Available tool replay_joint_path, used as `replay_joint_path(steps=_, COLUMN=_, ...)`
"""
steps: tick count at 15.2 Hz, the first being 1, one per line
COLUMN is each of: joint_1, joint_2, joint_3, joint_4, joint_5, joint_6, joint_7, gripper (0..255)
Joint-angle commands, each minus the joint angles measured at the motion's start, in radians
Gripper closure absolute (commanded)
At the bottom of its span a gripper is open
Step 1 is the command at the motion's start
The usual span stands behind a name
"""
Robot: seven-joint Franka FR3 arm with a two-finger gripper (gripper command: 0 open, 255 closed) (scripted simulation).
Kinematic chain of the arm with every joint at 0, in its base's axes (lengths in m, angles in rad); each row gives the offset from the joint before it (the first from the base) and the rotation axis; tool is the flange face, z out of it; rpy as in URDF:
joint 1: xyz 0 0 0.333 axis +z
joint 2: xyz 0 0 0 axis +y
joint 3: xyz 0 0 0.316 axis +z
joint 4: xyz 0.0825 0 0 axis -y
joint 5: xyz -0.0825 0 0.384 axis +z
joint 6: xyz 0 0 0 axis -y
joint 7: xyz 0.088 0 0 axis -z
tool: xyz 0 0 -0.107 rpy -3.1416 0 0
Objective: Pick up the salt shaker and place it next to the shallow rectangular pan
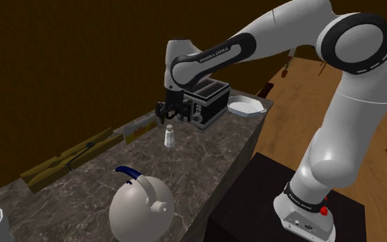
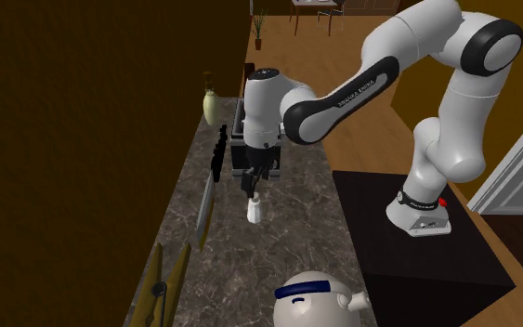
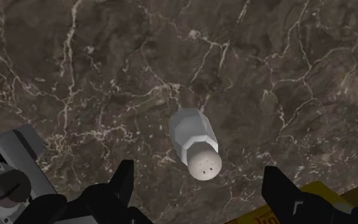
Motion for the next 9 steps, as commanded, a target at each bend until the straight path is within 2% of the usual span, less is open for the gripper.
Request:
replay_joint_path(steps=1, joint_1=0.003, joint_2=0.032, joint_3=0.002, joint_4=0.012, joint_5=-0.001, joint_6=0.02, joint_7=0.009, gripper=0)
replay_joint_path(steps=9, joint_1=0.007, joint_2=0.079, joint_3=0.002, joint_4=-0.021, joint_5=-0.008, joint_6=0.1, joint_7=0.014, gripper=0)
